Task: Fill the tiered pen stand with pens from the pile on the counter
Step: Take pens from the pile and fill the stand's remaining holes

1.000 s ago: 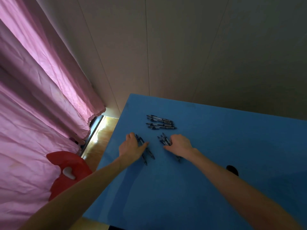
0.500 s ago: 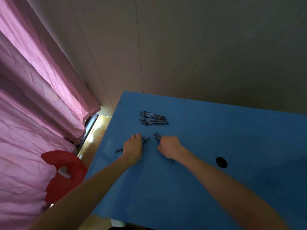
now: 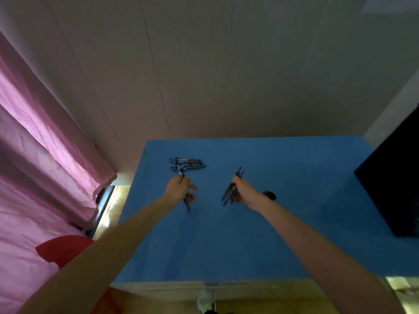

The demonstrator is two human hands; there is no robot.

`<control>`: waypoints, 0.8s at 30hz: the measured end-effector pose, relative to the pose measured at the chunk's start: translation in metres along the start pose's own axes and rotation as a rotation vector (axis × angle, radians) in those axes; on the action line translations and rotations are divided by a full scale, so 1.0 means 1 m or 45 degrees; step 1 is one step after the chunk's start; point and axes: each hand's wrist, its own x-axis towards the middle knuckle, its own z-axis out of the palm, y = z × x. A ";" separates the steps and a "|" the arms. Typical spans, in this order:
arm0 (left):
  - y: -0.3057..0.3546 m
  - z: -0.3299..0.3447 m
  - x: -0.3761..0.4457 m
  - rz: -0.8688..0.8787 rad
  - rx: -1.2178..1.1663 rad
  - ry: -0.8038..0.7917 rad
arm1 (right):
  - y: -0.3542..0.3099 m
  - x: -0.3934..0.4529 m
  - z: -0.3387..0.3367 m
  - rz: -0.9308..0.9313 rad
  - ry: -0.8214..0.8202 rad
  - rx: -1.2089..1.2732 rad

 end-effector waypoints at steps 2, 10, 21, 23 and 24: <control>0.005 0.015 -0.024 0.103 0.067 -0.071 | 0.012 -0.025 -0.017 -0.044 0.124 0.115; 0.023 0.112 -0.105 0.436 0.338 -0.229 | 0.051 -0.154 -0.112 -0.170 0.403 0.221; 0.102 0.294 -0.169 0.540 0.072 -0.408 | 0.081 -0.248 -0.286 -0.345 0.760 0.416; 0.116 0.335 -0.177 0.593 0.100 -0.428 | 0.088 -0.259 -0.326 -0.371 0.773 0.489; 0.122 0.356 -0.180 0.627 0.122 -0.425 | 0.090 -0.265 -0.347 -0.383 0.766 0.523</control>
